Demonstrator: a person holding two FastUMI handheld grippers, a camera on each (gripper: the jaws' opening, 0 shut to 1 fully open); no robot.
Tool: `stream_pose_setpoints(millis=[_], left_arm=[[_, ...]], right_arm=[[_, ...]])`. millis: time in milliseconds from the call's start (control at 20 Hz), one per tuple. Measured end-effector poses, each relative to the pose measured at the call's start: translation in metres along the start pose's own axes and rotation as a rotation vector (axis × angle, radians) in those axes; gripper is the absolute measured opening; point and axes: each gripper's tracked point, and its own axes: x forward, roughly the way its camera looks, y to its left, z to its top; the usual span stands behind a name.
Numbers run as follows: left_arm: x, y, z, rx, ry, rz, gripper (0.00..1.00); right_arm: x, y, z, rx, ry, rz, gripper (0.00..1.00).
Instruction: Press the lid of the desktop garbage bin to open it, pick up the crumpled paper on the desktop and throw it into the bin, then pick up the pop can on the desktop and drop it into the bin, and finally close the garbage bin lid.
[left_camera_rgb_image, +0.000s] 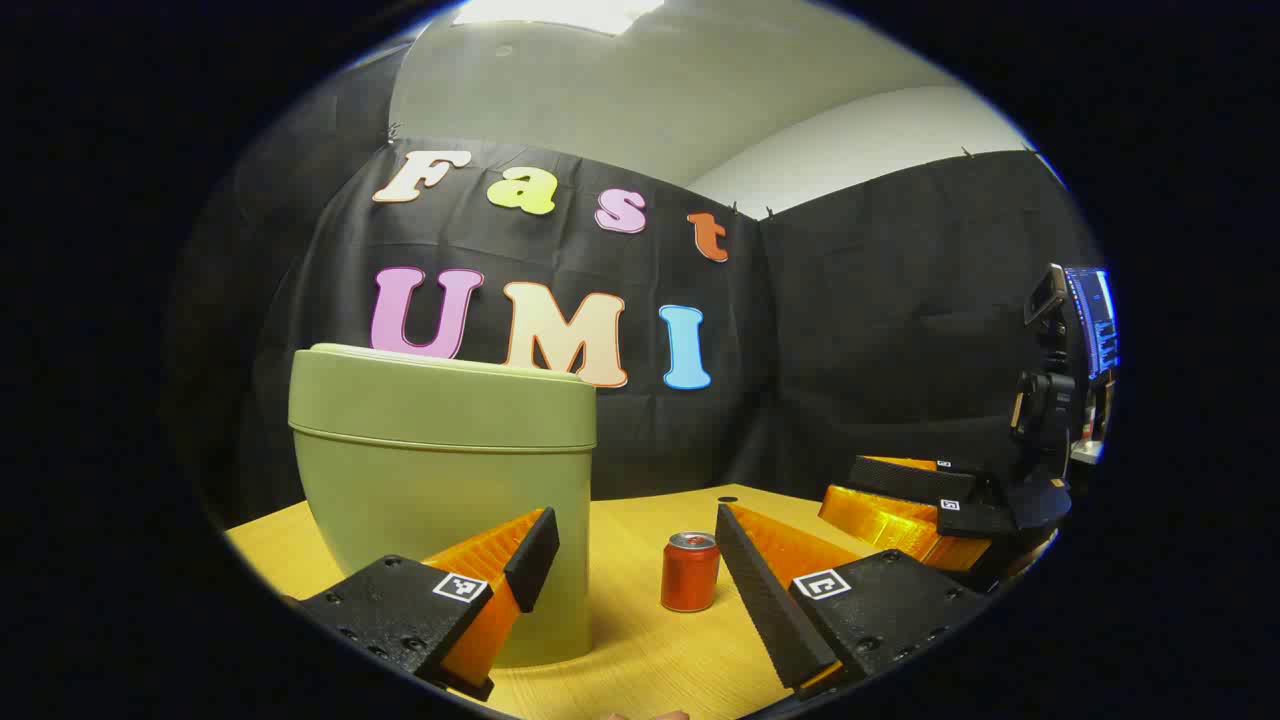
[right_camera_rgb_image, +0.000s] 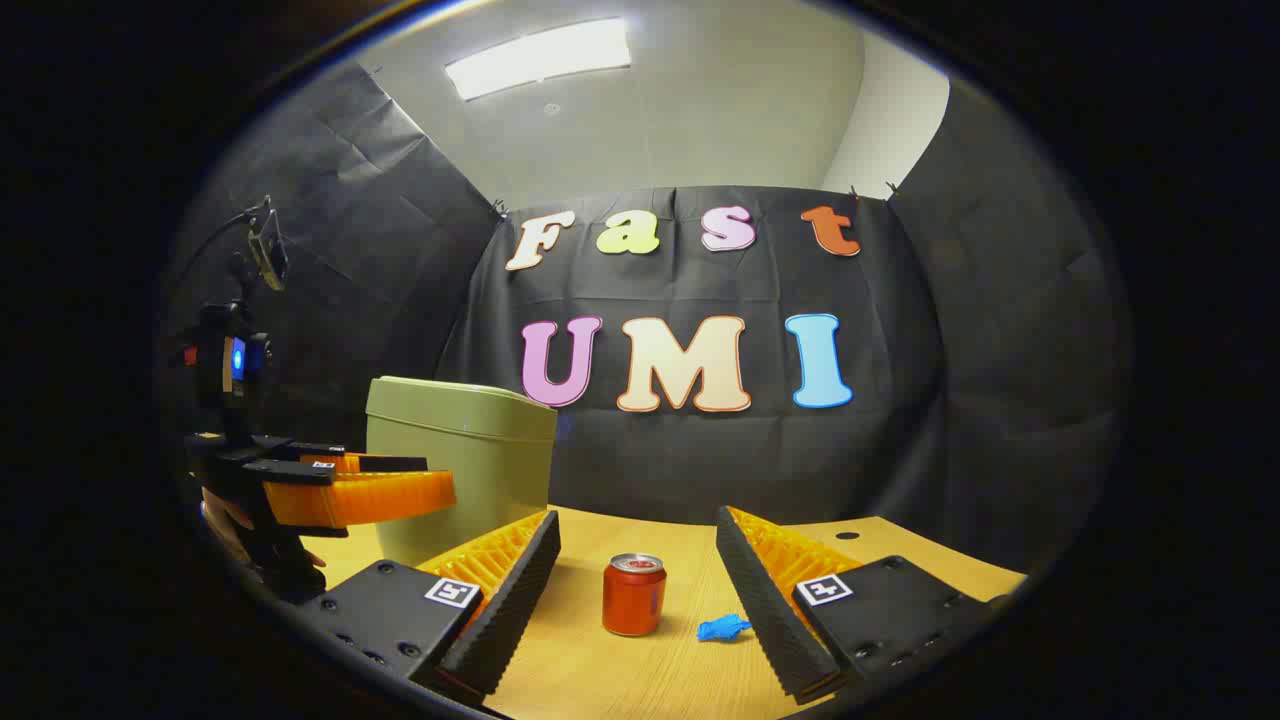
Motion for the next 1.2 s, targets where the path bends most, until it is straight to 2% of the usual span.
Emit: stream_pose_setpoints(millis=[550, 1050, 1150, 1200], left_arm=[[-0.001, -0.002, 0.001, 0.001, 0.010, 0.011, 0.95], [-0.002, -0.010, 0.005, -0.007, -0.006, -0.010, 0.95], [-0.004, -0.010, 0.005, -0.017, -0.002, -0.010, 0.87], [-0.004, -0.009, 0.003, -0.012, 0.006, -0.006, 0.80]], right_arm=[[0.001, -0.004, 0.001, 0.017, 0.022, -0.010, 0.99], [0.000, -0.004, 0.007, 0.025, 0.013, -0.026, 1.00], [0.000, -0.002, 0.007, 0.021, 0.010, -0.028, 0.99], [0.000, -0.001, 0.007, 0.020, 0.008, -0.026, 0.99]])
